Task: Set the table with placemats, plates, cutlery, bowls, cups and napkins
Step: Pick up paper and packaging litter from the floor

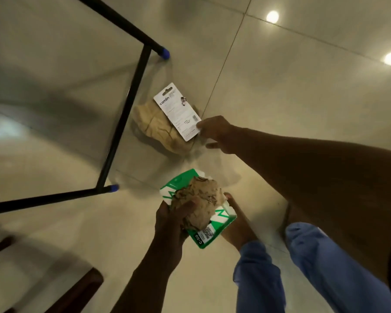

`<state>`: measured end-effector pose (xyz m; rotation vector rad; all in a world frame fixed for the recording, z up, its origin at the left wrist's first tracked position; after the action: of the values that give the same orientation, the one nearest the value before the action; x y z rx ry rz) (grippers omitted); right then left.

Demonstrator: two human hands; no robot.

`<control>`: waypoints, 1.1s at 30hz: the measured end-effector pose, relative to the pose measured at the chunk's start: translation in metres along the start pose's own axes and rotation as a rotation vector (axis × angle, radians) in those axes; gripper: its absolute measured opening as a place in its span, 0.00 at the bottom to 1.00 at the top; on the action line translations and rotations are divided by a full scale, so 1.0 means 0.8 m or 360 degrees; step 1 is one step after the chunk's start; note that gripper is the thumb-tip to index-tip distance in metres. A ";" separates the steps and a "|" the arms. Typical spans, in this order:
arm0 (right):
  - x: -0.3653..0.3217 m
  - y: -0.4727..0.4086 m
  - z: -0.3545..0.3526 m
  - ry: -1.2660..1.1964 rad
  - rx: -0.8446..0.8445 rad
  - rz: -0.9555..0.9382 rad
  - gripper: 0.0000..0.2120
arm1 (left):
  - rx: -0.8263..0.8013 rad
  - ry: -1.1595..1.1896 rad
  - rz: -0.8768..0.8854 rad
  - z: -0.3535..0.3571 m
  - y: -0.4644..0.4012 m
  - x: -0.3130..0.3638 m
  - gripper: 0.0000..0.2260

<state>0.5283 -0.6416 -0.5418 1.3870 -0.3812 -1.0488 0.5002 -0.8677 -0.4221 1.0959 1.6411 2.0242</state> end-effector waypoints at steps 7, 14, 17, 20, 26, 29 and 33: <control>0.000 0.029 -0.039 -0.0367 0.0240 -0.0205 0.10 | 0.0119 0.0106 0.0015 -0.023 -0.030 0.025 0.25; 0.031 0.097 -0.065 -0.0717 -0.0155 -0.0094 0.19 | 0.0291 0.0195 0.0036 -0.010 -0.035 0.042 0.24; 0.039 0.112 -0.075 -0.0871 -0.0140 -0.0142 0.20 | 0.0327 0.0196 0.0057 -0.009 -0.034 0.047 0.25; 0.046 0.119 -0.084 -0.1125 -0.0108 -0.0148 0.16 | 0.0413 0.0170 0.0095 -0.010 -0.031 0.049 0.25; 0.063 0.140 -0.082 -0.1166 -0.0238 -0.0010 0.16 | 0.0557 0.0206 0.0231 -0.022 -0.016 0.059 0.29; 0.061 0.144 -0.092 -0.1030 -0.0215 0.0008 0.15 | 0.0583 0.0265 0.0372 -0.024 -0.013 0.079 0.29; 0.053 0.144 -0.117 -0.0842 -0.0066 -0.0038 0.11 | 0.0728 0.0313 0.0516 -0.029 -0.007 0.103 0.32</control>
<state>0.6653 -0.6351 -0.4706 1.0641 -0.7244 -1.4334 0.4280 -0.8274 -0.3986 1.4309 2.2306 2.0532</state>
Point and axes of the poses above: each hand's wrist, its own y-axis away from the middle knuckle, its own z-axis out of the palm, x = y × z, the point moved 8 cm from there along -y, towards the middle knuckle, and after that the axes turned 4 degrees about -x, right-handed, at the moved point
